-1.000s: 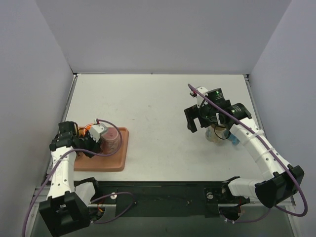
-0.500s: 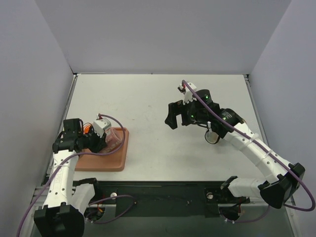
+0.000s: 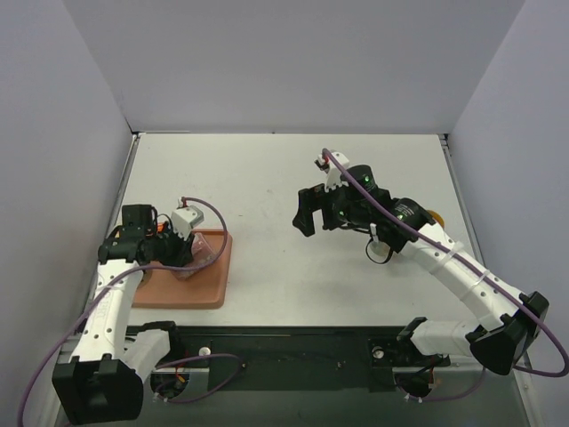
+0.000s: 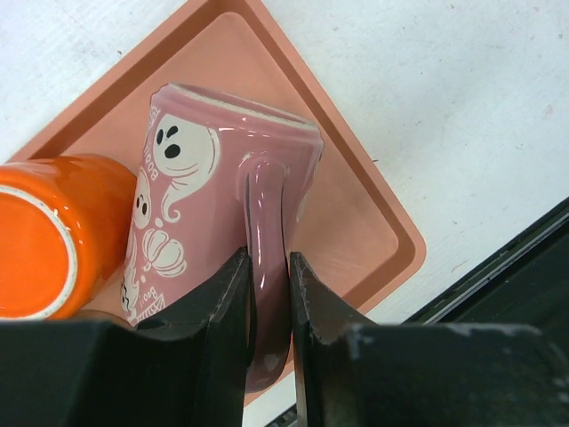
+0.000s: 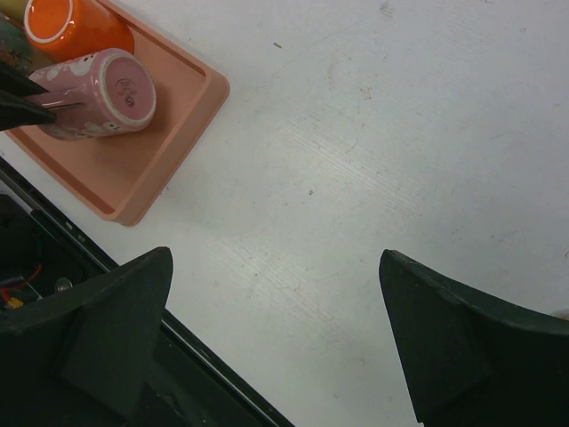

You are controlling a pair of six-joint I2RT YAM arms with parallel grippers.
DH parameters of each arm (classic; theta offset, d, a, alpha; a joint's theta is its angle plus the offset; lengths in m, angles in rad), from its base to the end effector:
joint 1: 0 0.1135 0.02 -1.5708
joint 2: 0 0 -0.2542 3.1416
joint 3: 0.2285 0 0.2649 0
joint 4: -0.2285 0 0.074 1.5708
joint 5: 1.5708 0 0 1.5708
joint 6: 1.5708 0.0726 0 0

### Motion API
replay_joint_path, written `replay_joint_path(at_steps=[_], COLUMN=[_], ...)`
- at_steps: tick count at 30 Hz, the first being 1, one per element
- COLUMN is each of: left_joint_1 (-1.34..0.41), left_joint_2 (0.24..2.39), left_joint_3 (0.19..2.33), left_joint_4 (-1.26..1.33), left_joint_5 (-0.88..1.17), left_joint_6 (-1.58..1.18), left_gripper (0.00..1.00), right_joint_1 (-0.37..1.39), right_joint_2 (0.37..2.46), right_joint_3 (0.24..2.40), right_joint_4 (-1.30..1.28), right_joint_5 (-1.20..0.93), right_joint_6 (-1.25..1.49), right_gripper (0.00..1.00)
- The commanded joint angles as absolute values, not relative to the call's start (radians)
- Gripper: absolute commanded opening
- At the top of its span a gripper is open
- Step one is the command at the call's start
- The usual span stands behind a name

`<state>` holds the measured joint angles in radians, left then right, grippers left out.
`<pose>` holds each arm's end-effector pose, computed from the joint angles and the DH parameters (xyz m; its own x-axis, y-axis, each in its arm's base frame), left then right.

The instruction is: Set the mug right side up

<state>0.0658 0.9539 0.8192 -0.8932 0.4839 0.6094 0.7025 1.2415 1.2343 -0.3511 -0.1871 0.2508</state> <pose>0.2099 -0.0200 0.2273 -0.5966 0.4685 -0.6516 0.6380 0.7695 -0.0309 0.2449 0.2250 0.3612 -0.4498 -0.0613 -0.8910 -0.6773 0.6737 0.2956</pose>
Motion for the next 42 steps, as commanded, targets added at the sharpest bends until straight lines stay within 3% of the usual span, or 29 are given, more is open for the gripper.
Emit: replay_joint_path(at_steps=[1,14,22,32,42], left_joint_1=[0.034,-0.026,-0.026,-0.025,-0.028], left_joint_2=[0.965,0.982,1.066,1.138,1.166], left_joint_3=[0.879,1.003,1.153,1.295,1.342], left_joint_4=[-0.770,-0.614,-0.545,-0.569,-0.591], left_joint_5=[0.446,0.364,0.422,0.423,0.433], left_joint_6=[0.381,-0.221,-0.581,-0.840,-0.949], left_gripper=[0.00,0.00,0.00,0.00,0.00], right_joint_1=[0.729,0.885,1.113,1.199,1.229], right_joint_2=[1.246,1.193,1.252,1.388,1.546], right_joint_3=[1.226,1.032,1.016,1.015,1.086], right_joint_4=[-0.316,-0.040,0.231,0.517,0.696], right_joint_5=[-0.164,0.102,0.261,0.322,0.514], right_joint_6=[0.242,0.169,-0.032,-0.178,-0.366], right_gripper=[0.95,0.94,0.93,0.93,0.93])
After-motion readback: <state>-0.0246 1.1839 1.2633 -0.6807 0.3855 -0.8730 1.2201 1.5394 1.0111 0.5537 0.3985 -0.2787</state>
